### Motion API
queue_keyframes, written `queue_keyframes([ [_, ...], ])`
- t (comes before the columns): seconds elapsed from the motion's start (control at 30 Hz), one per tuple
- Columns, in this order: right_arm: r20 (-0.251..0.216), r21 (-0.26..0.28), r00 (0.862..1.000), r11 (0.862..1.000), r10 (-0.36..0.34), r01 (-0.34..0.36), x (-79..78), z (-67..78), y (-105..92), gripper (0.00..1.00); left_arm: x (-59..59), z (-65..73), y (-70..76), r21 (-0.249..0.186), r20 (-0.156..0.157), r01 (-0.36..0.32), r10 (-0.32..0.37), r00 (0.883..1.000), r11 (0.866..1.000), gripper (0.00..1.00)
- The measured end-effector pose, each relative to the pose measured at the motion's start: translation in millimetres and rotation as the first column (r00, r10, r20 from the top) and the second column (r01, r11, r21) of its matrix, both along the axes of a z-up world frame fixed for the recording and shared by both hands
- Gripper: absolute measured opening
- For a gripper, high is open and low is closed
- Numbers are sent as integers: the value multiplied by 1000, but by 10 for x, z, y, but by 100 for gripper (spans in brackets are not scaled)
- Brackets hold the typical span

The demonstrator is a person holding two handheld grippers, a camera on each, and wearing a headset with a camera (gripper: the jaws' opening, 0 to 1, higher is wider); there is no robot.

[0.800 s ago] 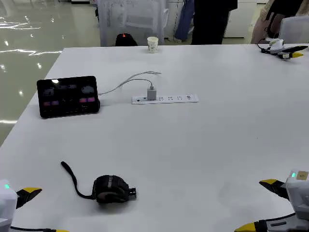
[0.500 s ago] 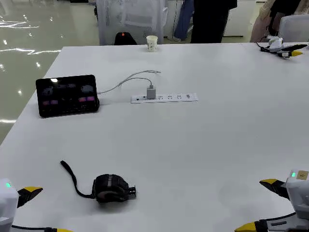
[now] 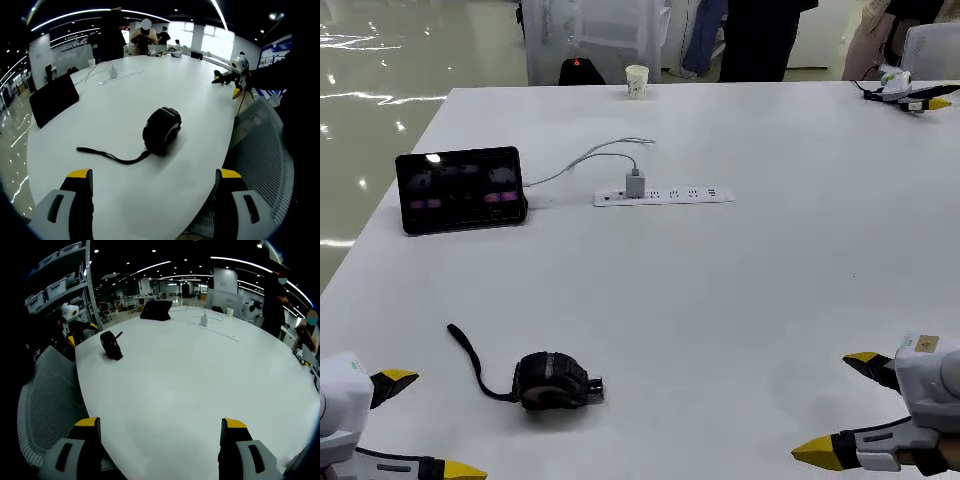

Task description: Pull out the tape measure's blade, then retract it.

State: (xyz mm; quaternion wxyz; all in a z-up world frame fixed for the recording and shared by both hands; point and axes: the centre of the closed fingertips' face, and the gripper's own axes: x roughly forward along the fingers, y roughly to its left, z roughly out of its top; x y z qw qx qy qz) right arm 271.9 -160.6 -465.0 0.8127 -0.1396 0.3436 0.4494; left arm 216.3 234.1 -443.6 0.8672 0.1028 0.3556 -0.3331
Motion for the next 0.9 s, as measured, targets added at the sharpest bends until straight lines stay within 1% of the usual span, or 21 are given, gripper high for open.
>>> queue_keyframes([
  [0.13, 10, -2, 999, 999, 44, -44, 30, -7, 92, 99, 72, 16, -54, 9, -4, 38, -38, 999, 999, 99],
  [0.2, 15, 0, 997, 998, 70, -70, 30, -3, 149, 99, 104, 17, -73, 21, 0, 58, -58, 998, 998, 99],
  [0.27, 9, 5, 996, 996, 91, -91, 22, -2, 216, 99, 124, 16, -108, 33, -7, 90, -90, 996, 995, 99],
  [0.3, 11, 5, 994, 994, 109, -109, 13, 0, 257, 99, 144, 17, -121, 45, -4, 107, -107, 994, 993, 99],
  [0.4, 11, -2, 989, 989, 151, -151, -19, -9, 348, 99, 169, 24, -163, 51, -17, 141, -140, 990, 989, 99],
  [0.43, 9, -3, 987, 987, 159, -159, -25, -13, 367, 99, 180, 21, -167, 58, -16, 154, -153, 988, 986, 99],
  [0.47, 7, -8, 984, 984, 179, -179, -35, -25, 388, 99, 200, 15, -164, 81, -10, 175, -175, 985, 981, 99],
  [0.53, 11, -16, 980, 980, 197, -196, -30, -37, 419, 99, 209, 11, -179, 90, -17, 196, -195, 981, 976, 99],
  [0.63, 15, -6, 978, 978, 207, -207, -12, -11, 487, 99, 254, 28, -214, 104, -19, 226, -225, 974, 969, 99],
  [0.7, 18, -2, 975, 975, 220, -221, 2, 2, 545, 99, 288, 45, -262, 110, -20, 253, -252, 967, 961, 99],
  [0.83, 23, -2, 968, 968, 252, -252, 22, 13, 675, 99, 366, 65, -384, 133, -22, 314, -313, 949, 940, 98],
  [0.9, 24, -6, 963, 963, 270, -270, 31, 7, 740, 99, 404, 73, -446, 151, -22, 342, -342, 939, 928, 97],
])
